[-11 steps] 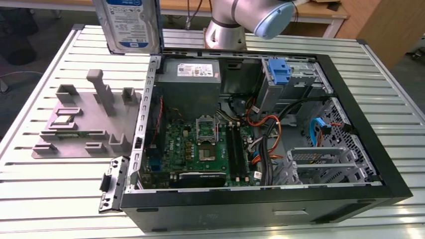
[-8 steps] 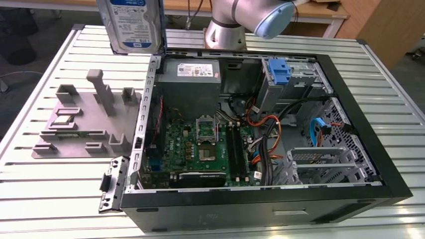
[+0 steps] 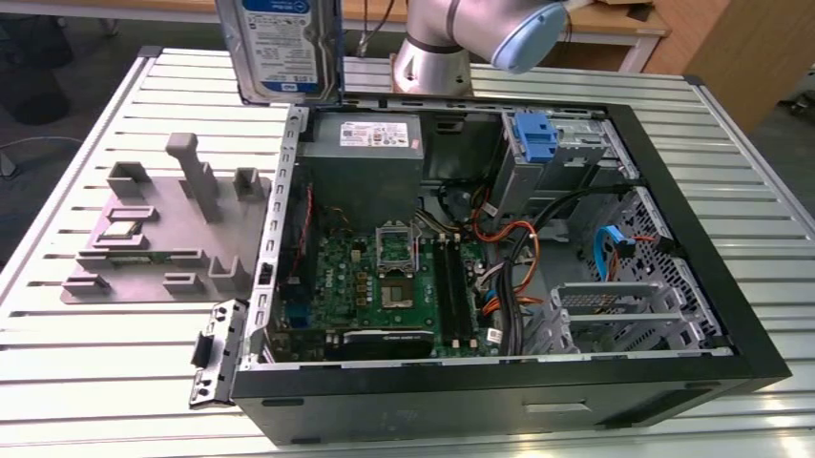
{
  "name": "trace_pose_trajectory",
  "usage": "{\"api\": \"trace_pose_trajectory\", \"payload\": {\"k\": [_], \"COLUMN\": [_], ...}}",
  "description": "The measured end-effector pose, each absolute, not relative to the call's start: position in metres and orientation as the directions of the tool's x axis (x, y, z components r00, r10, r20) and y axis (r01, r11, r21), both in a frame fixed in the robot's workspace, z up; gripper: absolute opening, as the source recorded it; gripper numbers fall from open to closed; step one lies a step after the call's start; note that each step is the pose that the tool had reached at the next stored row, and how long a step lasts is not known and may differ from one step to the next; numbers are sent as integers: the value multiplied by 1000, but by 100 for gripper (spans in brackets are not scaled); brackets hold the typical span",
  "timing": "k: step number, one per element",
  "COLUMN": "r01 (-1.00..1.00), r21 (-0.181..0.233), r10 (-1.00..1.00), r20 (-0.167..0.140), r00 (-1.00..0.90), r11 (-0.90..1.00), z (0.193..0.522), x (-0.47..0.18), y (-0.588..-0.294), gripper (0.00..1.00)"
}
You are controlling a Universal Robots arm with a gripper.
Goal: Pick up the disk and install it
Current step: 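Pick up the disk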
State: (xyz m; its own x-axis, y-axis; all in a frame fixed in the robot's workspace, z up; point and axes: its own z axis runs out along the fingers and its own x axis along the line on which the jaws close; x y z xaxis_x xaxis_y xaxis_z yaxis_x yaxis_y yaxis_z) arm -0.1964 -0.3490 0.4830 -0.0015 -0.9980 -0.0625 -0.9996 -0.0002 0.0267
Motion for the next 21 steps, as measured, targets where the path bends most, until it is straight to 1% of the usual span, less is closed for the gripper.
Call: {"api": "trace_pose_trajectory", "payload": {"k": [21], "r01": [-1000], "r21": [27], "r10": [-998], "r20": [-62], "r00": [-2], "r11": [0], "z": [483], "x": [-134], "y": [-349], "gripper": [35]}}
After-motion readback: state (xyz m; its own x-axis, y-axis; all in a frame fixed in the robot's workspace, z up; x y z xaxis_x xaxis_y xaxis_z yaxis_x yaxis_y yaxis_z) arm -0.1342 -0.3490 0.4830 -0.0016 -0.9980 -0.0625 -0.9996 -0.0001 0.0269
